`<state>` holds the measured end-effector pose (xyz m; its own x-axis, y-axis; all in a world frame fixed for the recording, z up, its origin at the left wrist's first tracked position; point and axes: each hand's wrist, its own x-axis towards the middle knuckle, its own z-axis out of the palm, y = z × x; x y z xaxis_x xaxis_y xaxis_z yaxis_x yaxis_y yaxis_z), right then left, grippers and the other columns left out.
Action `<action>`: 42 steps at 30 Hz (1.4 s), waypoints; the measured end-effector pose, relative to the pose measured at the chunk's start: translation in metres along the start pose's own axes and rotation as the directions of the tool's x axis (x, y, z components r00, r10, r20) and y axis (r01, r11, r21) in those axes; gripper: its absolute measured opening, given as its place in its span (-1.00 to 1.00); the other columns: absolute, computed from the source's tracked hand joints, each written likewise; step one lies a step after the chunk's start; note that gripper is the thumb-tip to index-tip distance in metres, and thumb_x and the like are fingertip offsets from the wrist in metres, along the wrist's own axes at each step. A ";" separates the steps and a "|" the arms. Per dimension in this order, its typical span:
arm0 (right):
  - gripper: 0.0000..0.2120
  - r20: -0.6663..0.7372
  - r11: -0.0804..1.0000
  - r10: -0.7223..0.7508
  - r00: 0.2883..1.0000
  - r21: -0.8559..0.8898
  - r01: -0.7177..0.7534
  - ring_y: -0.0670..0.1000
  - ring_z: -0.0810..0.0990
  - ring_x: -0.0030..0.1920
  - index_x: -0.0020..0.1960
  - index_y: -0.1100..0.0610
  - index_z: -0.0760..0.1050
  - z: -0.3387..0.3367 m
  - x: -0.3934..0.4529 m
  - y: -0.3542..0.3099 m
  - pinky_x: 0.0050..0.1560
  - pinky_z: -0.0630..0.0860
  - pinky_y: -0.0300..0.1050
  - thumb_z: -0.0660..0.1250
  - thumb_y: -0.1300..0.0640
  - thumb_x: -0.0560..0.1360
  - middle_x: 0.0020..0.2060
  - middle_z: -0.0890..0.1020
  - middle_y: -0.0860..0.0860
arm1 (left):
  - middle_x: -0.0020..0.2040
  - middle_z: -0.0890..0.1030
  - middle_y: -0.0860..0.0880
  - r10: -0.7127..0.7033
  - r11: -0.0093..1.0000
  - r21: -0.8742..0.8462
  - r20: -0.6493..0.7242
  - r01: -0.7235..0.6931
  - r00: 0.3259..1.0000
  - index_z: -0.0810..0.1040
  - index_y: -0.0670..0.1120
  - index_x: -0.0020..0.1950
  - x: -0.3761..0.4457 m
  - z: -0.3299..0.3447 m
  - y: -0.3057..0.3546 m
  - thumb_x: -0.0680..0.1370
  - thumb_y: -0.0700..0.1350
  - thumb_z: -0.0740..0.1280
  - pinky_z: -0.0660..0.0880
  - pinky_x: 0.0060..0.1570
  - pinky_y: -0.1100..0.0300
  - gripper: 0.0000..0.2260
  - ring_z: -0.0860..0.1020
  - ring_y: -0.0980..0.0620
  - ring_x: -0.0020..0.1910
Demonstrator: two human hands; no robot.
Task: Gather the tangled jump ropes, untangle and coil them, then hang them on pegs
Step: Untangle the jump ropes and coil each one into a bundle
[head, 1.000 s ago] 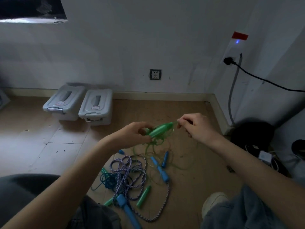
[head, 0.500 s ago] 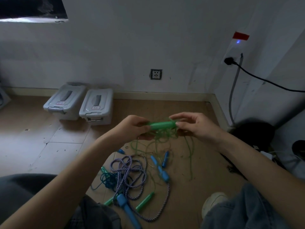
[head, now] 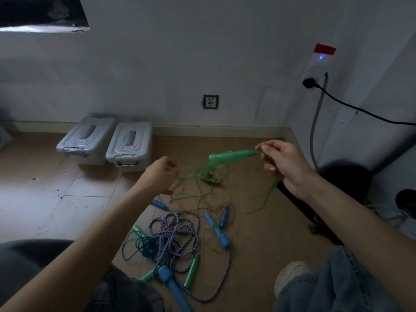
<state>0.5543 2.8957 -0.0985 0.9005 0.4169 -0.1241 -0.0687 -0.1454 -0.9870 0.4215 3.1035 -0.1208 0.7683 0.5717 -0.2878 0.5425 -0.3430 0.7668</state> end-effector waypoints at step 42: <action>-0.57 0.471 0.872 -0.168 0.866 -0.338 0.353 -0.19 0.57 -0.08 -0.06 0.01 0.56 0.034 -0.038 -0.007 -0.12 0.47 -0.35 0.33 -0.30 0.29 -0.11 0.61 -0.12 | -0.46 0.43 -0.04 0.163 0.087 -0.937 0.350 0.340 0.923 0.37 -0.19 -0.16 -0.026 0.005 0.050 0.58 -0.24 0.13 0.62 -0.20 0.08 -0.87 0.36 0.11 -0.26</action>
<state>0.5066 2.9112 -0.0899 0.5888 0.8082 0.0105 0.4032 -0.2825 -0.8704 0.4302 3.0678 -0.0783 0.9159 0.2111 -0.3415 -0.0102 0.8626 0.5058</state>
